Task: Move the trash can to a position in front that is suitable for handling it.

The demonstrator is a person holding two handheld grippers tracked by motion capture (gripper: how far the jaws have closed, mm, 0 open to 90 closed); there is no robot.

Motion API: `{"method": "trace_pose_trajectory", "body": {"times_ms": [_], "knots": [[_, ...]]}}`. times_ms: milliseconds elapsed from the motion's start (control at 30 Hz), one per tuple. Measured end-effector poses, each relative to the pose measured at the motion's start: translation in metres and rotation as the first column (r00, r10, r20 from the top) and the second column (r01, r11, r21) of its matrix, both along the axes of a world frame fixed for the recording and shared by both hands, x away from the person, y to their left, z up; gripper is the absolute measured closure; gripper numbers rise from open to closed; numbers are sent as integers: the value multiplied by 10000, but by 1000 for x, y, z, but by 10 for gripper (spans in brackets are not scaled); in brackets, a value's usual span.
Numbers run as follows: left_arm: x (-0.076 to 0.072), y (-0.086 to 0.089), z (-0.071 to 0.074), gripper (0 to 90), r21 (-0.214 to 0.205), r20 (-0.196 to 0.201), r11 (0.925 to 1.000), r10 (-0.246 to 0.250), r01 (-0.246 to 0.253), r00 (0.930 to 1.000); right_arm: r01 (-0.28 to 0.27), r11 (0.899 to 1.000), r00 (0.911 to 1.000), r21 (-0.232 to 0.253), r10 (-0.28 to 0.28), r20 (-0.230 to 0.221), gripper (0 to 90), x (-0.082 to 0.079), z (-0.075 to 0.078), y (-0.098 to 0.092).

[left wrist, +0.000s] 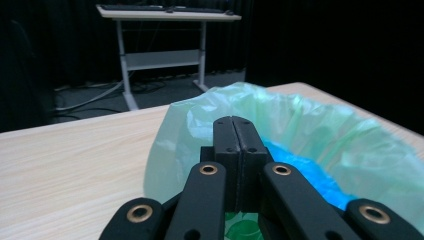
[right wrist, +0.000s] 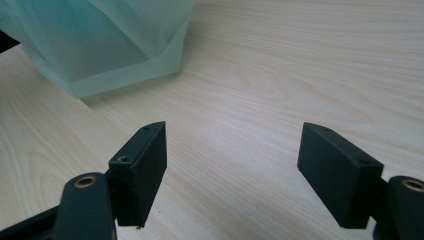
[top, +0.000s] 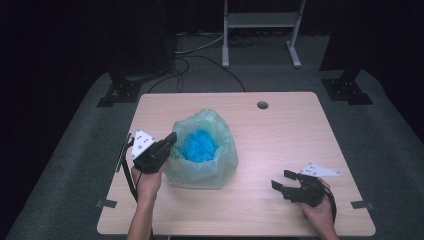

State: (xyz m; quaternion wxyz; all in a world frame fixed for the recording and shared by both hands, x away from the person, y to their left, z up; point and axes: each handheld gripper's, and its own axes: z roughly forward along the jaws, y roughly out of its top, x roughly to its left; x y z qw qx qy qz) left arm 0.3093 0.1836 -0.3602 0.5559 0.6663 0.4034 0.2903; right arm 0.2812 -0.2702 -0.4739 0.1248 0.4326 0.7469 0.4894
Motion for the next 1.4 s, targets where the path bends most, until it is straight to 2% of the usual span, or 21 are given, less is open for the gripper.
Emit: {"method": "trace_pose_trajectory", "body": {"times_ms": [167, 333, 500, 567, 667, 733, 767, 833, 967, 1067, 1133, 1200, 1267, 1400], "knots": [[6, -1, 4, 900, -588, -15, 9979, -288, 286, 9996, -357, 9993, 9993, -58, 357, 67, 271, 5, 18, 10], [16, -4, 4, 900, -1149, -135, 9924, -454, 436, 9989, -737, 9970, 9968, 233, 729, 341, 270, 16, 53, 22], [15, -2, 2, 900, -1060, -175, 9915, -781, 758, 9968, -1007, 9941, 9943, 399, 991, 400, 269, 31, 82, 39], [13, -1, 2, 900, -941, -119, 9921, -847, 832, 9963, -1048, 9942, 9938, 237, 1039, 400, 270, 37, 89, 46], [13, -1, 1, 900, -948, -168, 9904, -1023, 1002, 9946, -1134, 9933, 9932, 234, 1127, 300, 270, 46, 94, 56], [13, 0, -3, 900, -1183, -333, 9840, -1381, 1333, 9899, -1151, 9928, 9932, 319, 1143, 233, 269, 52, 97, 63], [12, 0, -4, 900, -1158, -369, 9834, -1446, 1394, 9888, -1194, 9921, 9927, 386, 1186, 217, 269, 55, 99, 66], [12, 2, -6, 900, -1200, -378, 9823, -1491, 1436, 9881, -1178, 9909, 9930, 646, 1167, 205, 269, 61, 103, 72], [12, 6, -5, 900, -1435, -322, 9771, -1630, 1568, 9861, -1331, 9822, 9911, 1324, 1319, 180, 269, 73, 112, 85], [12, 5, -5, 900, -1530, -300, 9734, -1768, 1703, 9838, -1344, 9793, 9908, 1514, 1348, 76, 269, 82, 115, 97], [12, 4, -6, 900, -1634, -313, 9693, -1909, 1834, 9811, -1385, 9778, 9899, 1571, 1413, -65, 267, 88, 116, 104], [12, 4, -7, 900, -1722, -322, 9650, -2062, 1978, 9780, -1300, 9816, 9913, 1398, 1318, -37, 247, 91, 117, 111], [13, 4, -8, 900, -1759, -338, 9638, -2095, 2006, 9772, -1232, 9839, 9921, 1293, 1252, -72, 237, 93, 117, 116], [13, 3, -8, 900, -1938, -307, 9546, -2365, 2263, 9712, -1110, 9863, 9933, 1220, 1140, -181, 236, 98, 116, 122]]}}
